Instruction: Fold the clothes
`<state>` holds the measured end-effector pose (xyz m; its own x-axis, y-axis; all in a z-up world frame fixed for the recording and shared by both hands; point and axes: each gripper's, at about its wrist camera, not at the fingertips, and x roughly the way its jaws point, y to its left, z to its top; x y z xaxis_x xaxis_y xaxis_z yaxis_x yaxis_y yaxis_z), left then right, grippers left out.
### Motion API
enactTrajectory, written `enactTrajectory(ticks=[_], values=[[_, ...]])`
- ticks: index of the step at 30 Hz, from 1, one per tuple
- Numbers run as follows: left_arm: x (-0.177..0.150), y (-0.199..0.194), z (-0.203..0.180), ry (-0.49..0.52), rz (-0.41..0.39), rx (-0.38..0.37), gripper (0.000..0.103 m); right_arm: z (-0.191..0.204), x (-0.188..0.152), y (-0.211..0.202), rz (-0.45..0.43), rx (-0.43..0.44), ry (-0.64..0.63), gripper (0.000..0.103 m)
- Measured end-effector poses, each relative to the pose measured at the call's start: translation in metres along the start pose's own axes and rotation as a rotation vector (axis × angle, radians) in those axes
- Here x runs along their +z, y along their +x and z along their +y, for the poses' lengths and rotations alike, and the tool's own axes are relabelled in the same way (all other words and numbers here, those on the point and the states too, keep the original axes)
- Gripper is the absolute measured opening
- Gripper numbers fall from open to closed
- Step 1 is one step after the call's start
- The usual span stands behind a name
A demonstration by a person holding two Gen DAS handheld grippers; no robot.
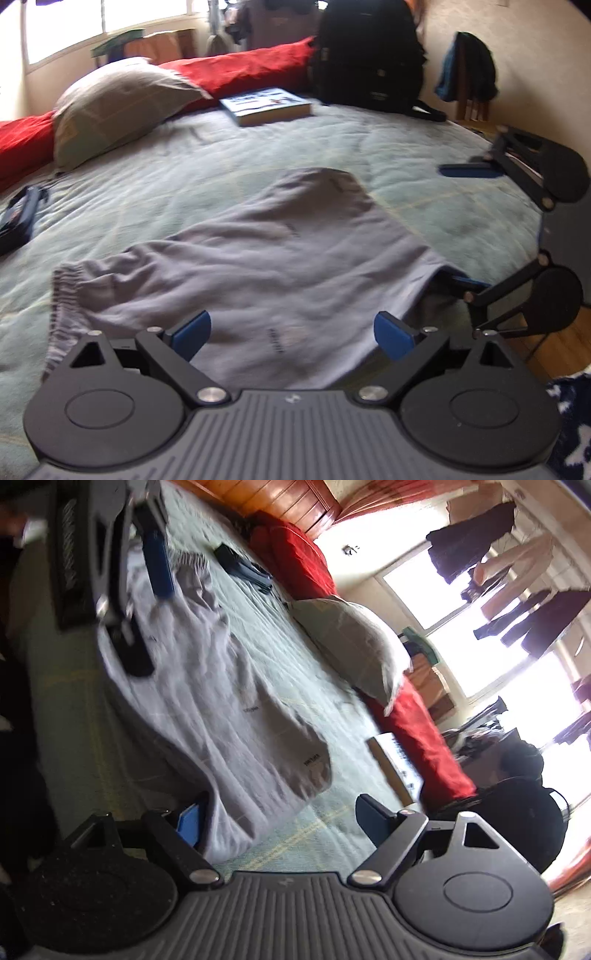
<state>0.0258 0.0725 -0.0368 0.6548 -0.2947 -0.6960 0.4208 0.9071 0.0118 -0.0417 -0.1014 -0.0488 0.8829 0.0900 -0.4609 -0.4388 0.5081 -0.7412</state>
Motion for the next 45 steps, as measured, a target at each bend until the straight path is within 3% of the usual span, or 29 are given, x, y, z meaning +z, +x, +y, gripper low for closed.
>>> enactTrajectory(ticks=[5,9,14,18,23,26,29,33,35,38,40,45], values=[[-0.008,0.011,0.027,-0.067,0.024,0.102,0.095,-0.001,-0.018,0.002,0.102,0.009,-0.001,0.088],[-0.012,0.013,0.045,-0.125,0.023,0.092,0.098,-0.012,-0.026,0.004,0.139,0.039,0.127,0.088],[-0.013,0.006,0.054,-0.163,0.003,0.072,0.098,-0.012,-0.021,-0.001,0.122,0.049,0.088,0.088],[-0.011,-0.002,0.061,-0.186,-0.04,0.038,0.098,-0.037,-0.024,-0.021,0.068,0.197,0.156,0.088],[-0.016,0.013,0.073,-0.215,0.015,0.082,0.098,-0.076,-0.03,-0.017,0.021,0.309,0.367,0.088],[-0.018,0.01,0.072,-0.215,0.002,0.071,0.098,-0.096,-0.022,0.009,-0.026,0.349,0.475,0.087],[-0.017,0.011,0.069,-0.211,0.007,0.066,0.098,-0.116,-0.014,0.05,-0.048,0.472,0.618,0.075],[-0.012,0.011,0.068,-0.216,-0.002,0.033,0.098,-0.128,-0.008,0.102,-0.063,0.647,0.795,0.075],[-0.007,0.012,0.071,-0.23,-0.018,-0.013,0.098,-0.124,-0.004,0.124,-0.076,0.69,0.835,0.075],[-0.004,0.021,0.079,-0.25,-0.02,-0.029,0.098,-0.11,-0.007,0.156,0.0,0.608,0.82,0.07],[-0.009,0.028,0.089,-0.287,0.004,0.019,0.098,-0.106,-0.023,0.169,0.028,0.581,0.829,0.067],[-0.014,0.023,0.095,-0.263,0.002,0.006,0.098,-0.122,-0.031,0.151,-0.027,0.607,0.846,0.066]])
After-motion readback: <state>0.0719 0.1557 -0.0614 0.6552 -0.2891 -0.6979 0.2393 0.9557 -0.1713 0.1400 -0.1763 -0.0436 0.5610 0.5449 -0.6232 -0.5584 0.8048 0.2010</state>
